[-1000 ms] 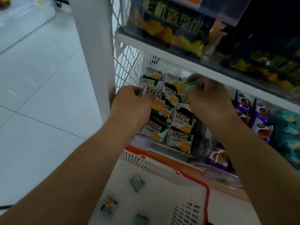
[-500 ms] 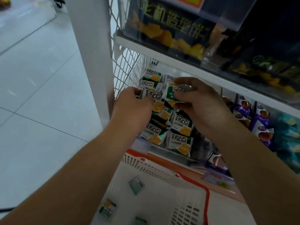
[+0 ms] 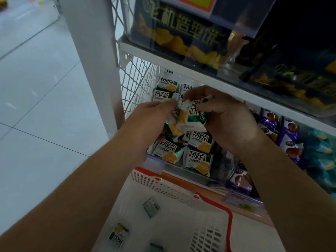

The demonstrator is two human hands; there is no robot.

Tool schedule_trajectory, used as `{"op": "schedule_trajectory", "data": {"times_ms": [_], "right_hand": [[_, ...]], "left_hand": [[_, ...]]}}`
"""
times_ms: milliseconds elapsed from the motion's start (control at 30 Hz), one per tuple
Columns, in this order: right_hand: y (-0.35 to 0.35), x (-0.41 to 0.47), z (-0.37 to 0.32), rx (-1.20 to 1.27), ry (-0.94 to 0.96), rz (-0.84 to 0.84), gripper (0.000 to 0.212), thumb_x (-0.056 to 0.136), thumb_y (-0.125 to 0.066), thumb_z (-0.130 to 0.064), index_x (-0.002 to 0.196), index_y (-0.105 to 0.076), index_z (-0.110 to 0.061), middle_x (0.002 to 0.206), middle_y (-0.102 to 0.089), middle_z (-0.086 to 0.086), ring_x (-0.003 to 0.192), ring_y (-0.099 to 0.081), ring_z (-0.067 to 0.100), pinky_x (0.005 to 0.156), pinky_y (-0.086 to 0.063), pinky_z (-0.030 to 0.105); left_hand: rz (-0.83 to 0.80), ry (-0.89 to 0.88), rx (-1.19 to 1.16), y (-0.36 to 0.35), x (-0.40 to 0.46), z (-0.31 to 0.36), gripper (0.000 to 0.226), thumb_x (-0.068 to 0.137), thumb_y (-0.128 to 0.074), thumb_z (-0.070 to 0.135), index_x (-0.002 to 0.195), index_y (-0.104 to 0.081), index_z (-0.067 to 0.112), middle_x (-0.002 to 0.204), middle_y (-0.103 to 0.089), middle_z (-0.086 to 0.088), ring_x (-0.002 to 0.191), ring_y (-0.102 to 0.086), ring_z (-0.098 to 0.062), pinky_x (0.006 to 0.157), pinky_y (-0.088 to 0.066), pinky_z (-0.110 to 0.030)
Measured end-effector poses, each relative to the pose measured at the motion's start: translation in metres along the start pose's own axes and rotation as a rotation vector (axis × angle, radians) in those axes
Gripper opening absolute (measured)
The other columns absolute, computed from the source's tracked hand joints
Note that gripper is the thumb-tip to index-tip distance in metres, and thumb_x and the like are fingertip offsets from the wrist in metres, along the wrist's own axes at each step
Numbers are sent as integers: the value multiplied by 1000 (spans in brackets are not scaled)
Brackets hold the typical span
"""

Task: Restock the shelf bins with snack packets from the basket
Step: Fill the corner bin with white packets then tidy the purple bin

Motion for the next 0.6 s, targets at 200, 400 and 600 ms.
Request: {"op": "schedule_trajectory", "data": {"times_ms": [200, 400, 600], "right_hand": [[13, -2, -5, -321, 104, 204, 56, 66, -80, -47, 117, -76, -24, 120, -76, 1, 115, -70, 28, 106, -52, 52], [-19, -16, -7, -704, 96, -33, 20, 91, -77, -43, 108, -67, -37, 93, -71, -26, 82, -65, -17, 67, -48, 3], [-2, -13, -5, -639, 10, 186, 28, 87, -84, -27, 105, -63, -28, 94, -76, 0, 69, -74, 13, 65, -61, 28]], "left_hand": [[-80, -35, 6, -9, -4, 0, 24, 86, -82, 29, 108, -76, 21, 93, -80, 0, 80, -78, -18, 70, -60, -32], [-38, -48, -24, -9, -4, -3, 27, 80, -83, 9, 105, -77, 17, 94, -80, -5, 83, -79, -23, 72, -64, -35], [129, -123, 158, 11, -1, 1, 14, 90, -73, 16, 98, -71, 27, 81, -76, 8, 70, -74, -8, 49, -53, -20]]}}
Point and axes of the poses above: each hand's wrist, its own x-axis towards the middle knuckle, its own y-axis out of the back of the hand, z = x × y, the point moved 8 cm from there along x, towards the middle knuckle
